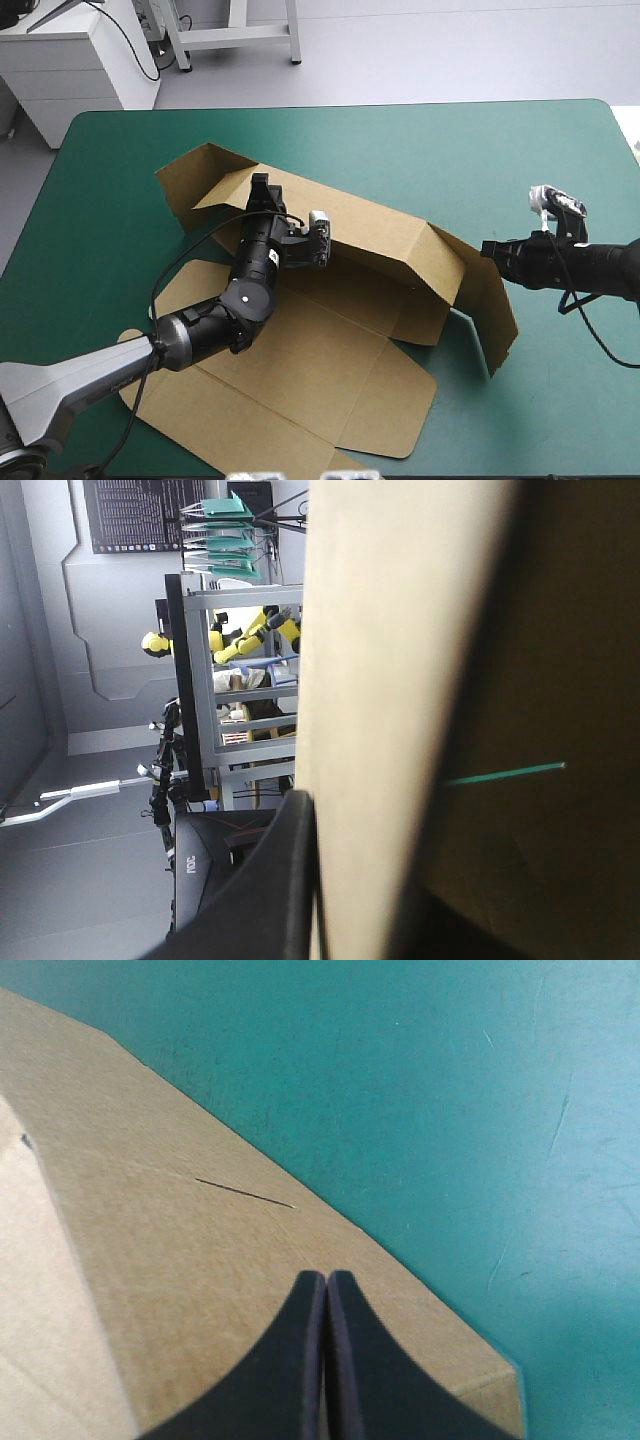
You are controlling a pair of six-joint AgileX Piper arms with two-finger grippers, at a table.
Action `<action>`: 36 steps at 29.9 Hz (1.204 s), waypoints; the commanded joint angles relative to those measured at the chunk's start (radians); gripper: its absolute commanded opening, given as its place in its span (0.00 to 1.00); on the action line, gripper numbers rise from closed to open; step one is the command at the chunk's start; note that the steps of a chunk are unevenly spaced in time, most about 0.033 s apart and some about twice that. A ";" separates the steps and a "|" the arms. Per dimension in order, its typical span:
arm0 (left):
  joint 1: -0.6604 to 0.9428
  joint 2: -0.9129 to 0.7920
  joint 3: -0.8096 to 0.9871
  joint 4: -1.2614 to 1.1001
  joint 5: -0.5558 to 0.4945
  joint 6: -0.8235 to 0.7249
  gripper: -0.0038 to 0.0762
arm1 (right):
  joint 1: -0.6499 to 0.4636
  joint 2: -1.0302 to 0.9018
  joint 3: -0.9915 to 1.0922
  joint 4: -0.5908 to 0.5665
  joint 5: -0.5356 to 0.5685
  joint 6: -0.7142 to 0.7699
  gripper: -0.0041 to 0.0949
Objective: Fold the box
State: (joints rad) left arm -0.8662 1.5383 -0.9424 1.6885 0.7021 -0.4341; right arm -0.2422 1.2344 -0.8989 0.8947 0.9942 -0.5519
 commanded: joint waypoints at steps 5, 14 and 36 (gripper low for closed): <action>-0.002 -0.022 -0.011 -0.046 -0.003 -0.013 0.04 | 0.001 -0.075 -0.019 0.091 0.057 0.000 0.02; -0.002 -0.022 -0.011 -0.040 -0.003 -0.016 0.04 | 0.001 -0.134 0.081 0.093 0.039 0.006 0.02; -0.002 -0.022 -0.012 -0.017 -0.019 -0.048 0.04 | 0.001 -0.400 0.349 0.256 -0.036 -0.066 0.02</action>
State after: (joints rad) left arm -0.8662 1.5345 -0.9424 1.6981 0.6797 -0.4424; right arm -0.2437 0.8803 -0.5510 1.0777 0.8903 -0.6158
